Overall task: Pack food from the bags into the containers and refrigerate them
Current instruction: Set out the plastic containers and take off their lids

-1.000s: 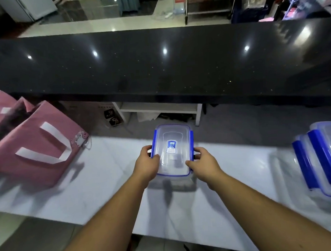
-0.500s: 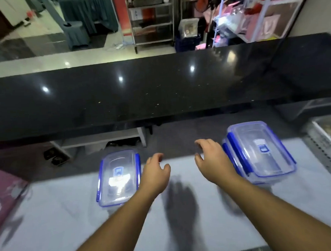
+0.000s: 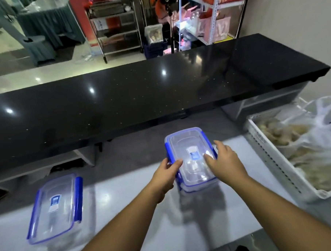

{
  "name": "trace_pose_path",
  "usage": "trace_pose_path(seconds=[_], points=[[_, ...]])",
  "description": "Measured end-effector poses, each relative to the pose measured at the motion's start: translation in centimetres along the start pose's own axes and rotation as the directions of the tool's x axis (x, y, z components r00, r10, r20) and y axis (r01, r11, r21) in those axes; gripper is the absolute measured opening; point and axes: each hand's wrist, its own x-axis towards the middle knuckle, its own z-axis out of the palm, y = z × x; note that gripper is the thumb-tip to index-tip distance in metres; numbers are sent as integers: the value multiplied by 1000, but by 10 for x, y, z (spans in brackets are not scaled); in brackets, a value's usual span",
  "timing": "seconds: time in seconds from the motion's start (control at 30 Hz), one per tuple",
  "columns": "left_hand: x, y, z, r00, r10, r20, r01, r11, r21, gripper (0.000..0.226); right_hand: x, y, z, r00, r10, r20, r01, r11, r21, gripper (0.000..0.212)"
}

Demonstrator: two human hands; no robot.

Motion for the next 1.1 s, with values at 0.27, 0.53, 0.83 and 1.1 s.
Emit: trace_pose_path(seconds=[0.27,0.53,0.83,1.1], points=[[17,4,61,996,46,-71,-48,998,-35,37,21,41,-28,988,76,134,-112,951,287,47],[37,16,118,994,47,-95,-49,999,-19,48,42,76,-59,989,106,105,-134,941,312,43],[25,19,77,958,45,-282,-68,995,-73,35,35,45,-41,993,4,121,-53,910,412,31],[-8,-13,-10,882,-8,-471,-12,999,-39,30,11,-11,27,949,-111,294,1,936,352,31]])
